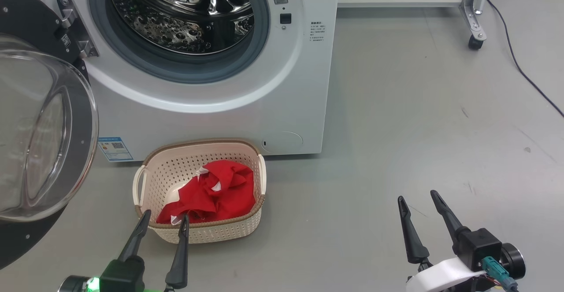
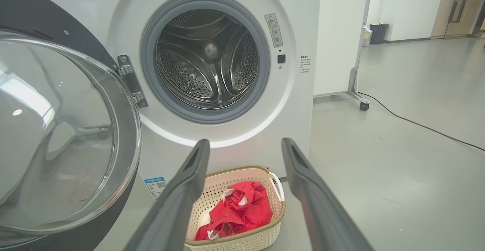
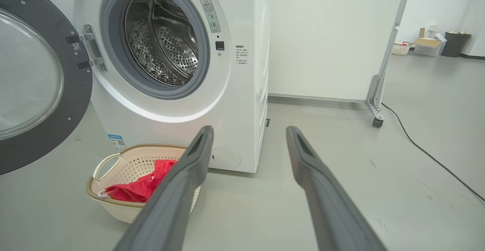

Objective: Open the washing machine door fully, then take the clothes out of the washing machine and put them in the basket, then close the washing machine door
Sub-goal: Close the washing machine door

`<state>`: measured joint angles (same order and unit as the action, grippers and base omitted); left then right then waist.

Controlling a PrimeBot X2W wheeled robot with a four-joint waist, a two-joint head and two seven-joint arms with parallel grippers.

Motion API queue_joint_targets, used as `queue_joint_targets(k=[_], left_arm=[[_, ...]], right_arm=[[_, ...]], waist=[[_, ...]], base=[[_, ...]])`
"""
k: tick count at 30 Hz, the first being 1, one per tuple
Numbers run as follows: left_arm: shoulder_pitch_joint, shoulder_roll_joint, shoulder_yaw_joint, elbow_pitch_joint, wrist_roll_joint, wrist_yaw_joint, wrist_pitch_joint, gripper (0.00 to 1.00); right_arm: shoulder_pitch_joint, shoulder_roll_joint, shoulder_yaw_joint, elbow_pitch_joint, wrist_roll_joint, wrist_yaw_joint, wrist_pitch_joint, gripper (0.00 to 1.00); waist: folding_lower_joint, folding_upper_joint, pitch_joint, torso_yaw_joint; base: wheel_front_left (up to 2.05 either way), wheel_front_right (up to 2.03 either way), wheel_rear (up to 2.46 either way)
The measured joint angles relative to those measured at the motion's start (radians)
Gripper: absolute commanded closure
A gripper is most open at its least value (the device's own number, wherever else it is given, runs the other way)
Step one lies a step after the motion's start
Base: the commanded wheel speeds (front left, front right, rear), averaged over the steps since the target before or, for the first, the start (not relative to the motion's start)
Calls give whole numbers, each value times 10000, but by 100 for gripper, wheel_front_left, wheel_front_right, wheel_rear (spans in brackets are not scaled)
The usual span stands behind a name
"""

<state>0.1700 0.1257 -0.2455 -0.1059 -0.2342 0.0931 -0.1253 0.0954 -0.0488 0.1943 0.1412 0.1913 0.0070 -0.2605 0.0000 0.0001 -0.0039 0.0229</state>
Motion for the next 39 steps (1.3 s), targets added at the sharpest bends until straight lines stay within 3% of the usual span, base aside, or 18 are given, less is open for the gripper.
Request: queue_joint_targets(k=[23, 39], left_arm=[[-1, 69, -25, 0, 86, 0, 10, 0], [-37, 100, -159, -4, 188, 0, 23, 0]], right_arm=[[0, 4, -44, 42, 2, -25, 0, 0], [1, -15, -261, -107, 6, -98, 0, 0]], waist=[[0, 0, -34, 141], [0, 0, 6, 1038]], base=[[-1, 1, 0], [0, 0, 0]])
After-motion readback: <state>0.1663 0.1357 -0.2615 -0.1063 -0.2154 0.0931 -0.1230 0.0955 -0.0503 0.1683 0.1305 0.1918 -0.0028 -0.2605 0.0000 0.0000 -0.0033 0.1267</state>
